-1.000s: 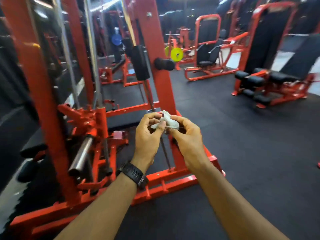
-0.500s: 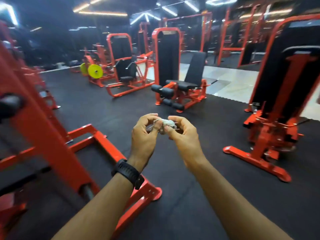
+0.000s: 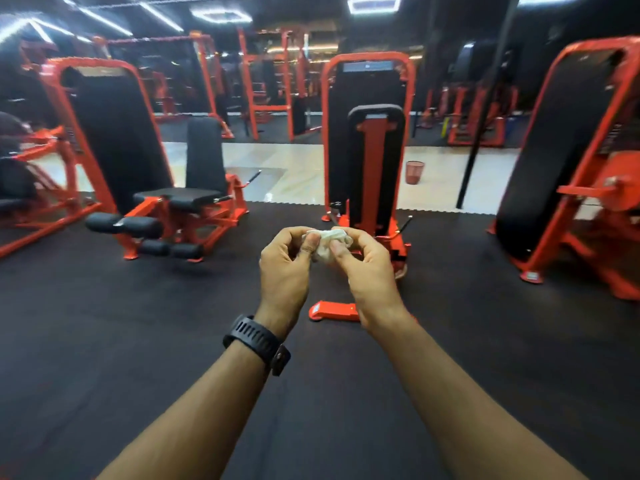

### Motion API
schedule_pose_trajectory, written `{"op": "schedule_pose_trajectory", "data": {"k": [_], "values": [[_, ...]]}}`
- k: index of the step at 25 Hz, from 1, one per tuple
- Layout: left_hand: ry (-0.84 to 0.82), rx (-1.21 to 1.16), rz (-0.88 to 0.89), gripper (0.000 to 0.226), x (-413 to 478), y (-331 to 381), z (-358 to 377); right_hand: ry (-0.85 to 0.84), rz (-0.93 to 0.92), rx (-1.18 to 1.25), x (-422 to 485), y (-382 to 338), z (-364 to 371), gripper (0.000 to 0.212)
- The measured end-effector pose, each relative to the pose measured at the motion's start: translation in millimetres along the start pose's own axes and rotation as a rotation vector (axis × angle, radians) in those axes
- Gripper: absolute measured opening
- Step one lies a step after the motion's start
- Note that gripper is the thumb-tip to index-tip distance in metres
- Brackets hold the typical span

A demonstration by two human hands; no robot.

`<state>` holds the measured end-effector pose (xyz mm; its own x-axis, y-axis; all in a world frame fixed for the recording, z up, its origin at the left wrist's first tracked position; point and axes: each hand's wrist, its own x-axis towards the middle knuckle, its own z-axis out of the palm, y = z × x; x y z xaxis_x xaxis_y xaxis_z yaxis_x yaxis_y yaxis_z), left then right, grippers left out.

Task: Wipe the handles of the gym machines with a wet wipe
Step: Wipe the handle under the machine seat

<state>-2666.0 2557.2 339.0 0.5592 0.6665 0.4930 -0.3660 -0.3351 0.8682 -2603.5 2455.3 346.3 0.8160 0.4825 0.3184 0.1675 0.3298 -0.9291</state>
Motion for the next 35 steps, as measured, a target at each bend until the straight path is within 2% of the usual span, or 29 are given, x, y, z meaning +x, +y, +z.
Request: {"op": "schedule_pose_trajectory", "data": {"k": [6, 9, 11, 15, 19, 22, 26, 30, 35], "values": [[-0.206, -0.054, 0.007, 0.007, 138.2, -78.2, 65.5, 0.185, 0.037, 0.041, 137.6, 34.5, -24.9, 0.020], [-0.268, -0.076, -0.022, 0.007, 182.2, -115.9, 101.2, 0.276, 0.024, 0.011, 186.7, 54.2, -43.9, 0.025], [-0.319, -0.083, -0.024, 0.005, 206.6, -144.7, 131.2, 0.328, 0.006, -0.002, 219.1, 71.9, -62.6, 0.020], [-0.386, -0.080, -0.059, 0.005, 251.8, -202.5, 210.6, 0.430, 0.006, 0.013, 289.1, 113.4, -124.0, 0.012], [-0.442, -0.022, -0.083, 0.005, 299.5, -263.6, 297.5, 0.445, 0.123, 0.030, 363.1, 149.5, -196.8, 0.018], [-0.386, 0.023, -0.100, 0.009, 341.3, -308.3, 365.1, 0.460, 0.151, -0.020, 429.4, 169.8, -254.8, 0.024], [-0.384, 0.047, -0.157, 0.016, 378.2, -357.9, 439.3, 0.497, 0.176, -0.062, 509.0, 196.7, -323.5, 0.018], [-0.346, 0.140, -0.170, 0.011, 417.6, -423.8, 523.0, 0.418, 0.262, -0.149, 594.2, 246.1, -395.8, 0.016], [-0.249, 0.186, -0.315, 0.013, 469.7, -523.0, 631.0, 0.365, 0.308, -0.272, 713.4, 317.7, -493.4, 0.033]]}}
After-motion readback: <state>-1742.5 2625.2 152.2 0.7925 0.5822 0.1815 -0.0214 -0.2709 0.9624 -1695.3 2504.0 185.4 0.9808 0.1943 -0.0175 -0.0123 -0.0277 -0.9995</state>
